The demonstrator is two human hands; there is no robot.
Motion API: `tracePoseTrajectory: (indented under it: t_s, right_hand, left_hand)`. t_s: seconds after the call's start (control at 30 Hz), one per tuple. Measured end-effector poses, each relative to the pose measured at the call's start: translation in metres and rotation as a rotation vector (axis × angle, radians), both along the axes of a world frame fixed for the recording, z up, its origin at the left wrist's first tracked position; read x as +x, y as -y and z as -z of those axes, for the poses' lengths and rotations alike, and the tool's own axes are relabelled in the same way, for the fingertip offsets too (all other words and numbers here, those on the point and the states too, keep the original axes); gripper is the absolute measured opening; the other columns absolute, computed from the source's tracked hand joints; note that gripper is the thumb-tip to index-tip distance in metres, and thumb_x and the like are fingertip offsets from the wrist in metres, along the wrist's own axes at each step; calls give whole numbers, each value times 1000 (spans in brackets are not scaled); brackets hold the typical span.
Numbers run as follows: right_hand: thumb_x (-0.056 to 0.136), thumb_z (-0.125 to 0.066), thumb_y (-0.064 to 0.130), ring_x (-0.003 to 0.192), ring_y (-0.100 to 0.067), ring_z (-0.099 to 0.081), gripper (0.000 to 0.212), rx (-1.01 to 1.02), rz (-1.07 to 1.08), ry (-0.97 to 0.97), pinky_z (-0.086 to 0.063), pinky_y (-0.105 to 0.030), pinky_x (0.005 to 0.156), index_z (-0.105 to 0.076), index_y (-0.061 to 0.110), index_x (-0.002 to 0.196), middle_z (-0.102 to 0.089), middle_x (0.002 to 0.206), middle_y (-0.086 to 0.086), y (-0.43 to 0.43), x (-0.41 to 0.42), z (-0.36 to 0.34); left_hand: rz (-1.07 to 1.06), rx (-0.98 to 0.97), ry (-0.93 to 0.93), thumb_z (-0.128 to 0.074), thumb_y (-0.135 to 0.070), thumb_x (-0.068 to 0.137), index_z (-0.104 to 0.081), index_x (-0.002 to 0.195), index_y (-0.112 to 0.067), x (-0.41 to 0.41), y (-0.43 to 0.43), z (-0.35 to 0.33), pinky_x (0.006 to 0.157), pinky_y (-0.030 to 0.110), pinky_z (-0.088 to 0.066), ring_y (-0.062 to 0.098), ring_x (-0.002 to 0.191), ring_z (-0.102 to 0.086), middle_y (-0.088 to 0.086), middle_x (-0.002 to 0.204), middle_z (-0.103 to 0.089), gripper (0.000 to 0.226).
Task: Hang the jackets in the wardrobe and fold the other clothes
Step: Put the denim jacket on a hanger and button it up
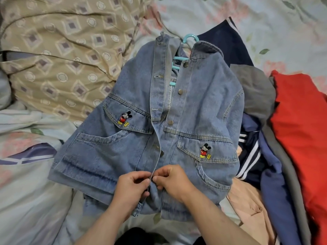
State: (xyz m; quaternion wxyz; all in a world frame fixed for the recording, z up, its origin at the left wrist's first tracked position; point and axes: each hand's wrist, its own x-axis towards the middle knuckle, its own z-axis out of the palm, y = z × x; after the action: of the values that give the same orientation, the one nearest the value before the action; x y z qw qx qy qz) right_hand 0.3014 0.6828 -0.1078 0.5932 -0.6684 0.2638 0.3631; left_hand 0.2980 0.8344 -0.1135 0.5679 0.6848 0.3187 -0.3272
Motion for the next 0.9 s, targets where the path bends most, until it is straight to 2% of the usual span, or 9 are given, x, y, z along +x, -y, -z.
tracePoseTrajectory:
  t_s: [0.13,0.3,0.4,0.5,0.63,0.73,0.9]
  right_hand:
    - [88,-67,-4,50,-1,-57,23,36,63,-33,-50,-15,56,-66,15,75,-64,67,-1,0,0,2]
    - [90,-60,-11,53,-8,-63,24,90,159,-47,-56,-22,57,-62,9,77,-63,66,-7,-3,-3,5]
    - [93,-55,-11,53,-9,-62,27,110,179,-71,-56,-23,56,-61,8,75,-62,62,-4,-4,-3,6]
    - [95,-55,-2,52,-12,-57,29,193,286,-135,-52,-24,55,-61,8,69,-59,60,-4,-2,0,8]
    - [94,-64,12,51,-9,-51,22,224,305,-135,-48,-21,54,-60,8,73,-56,56,2,-1,0,10]
    - [90,-68,7,50,-9,-50,26,165,280,-109,-47,-23,52,-57,11,67,-54,55,0,-2,-1,11]
    - [84,-59,-8,41,-13,-46,30,2,240,-107,-39,-27,47,-47,12,65,-49,47,-4,-5,-1,14]
  left_hand:
    - [-83,-41,-34,-60,8,90,-74,87,-11,-1,2,4,50,17,-52,10,61,-70,6,74,-75,25]
    - [21,7,39,-66,10,84,-72,76,-14,-1,4,6,51,19,-52,10,57,-67,6,68,-72,26]
    - [175,118,163,-72,6,79,-72,68,-25,-1,4,6,55,19,-53,7,55,-64,-1,70,-72,33]
    - [379,259,381,-77,2,73,-66,66,-33,-1,8,5,67,6,-44,0,73,-63,-19,80,-68,37]
    - [433,322,493,-77,0,72,-62,69,-34,-6,12,5,68,7,-41,1,78,-60,-20,84,-64,37]
    - [383,333,507,-80,0,71,-59,72,-32,-10,12,7,66,10,-43,4,77,-59,-12,78,-59,38]
    - [334,366,501,-87,-7,66,-61,70,-32,-14,11,9,67,6,-43,4,77,-60,-13,80,-57,36]
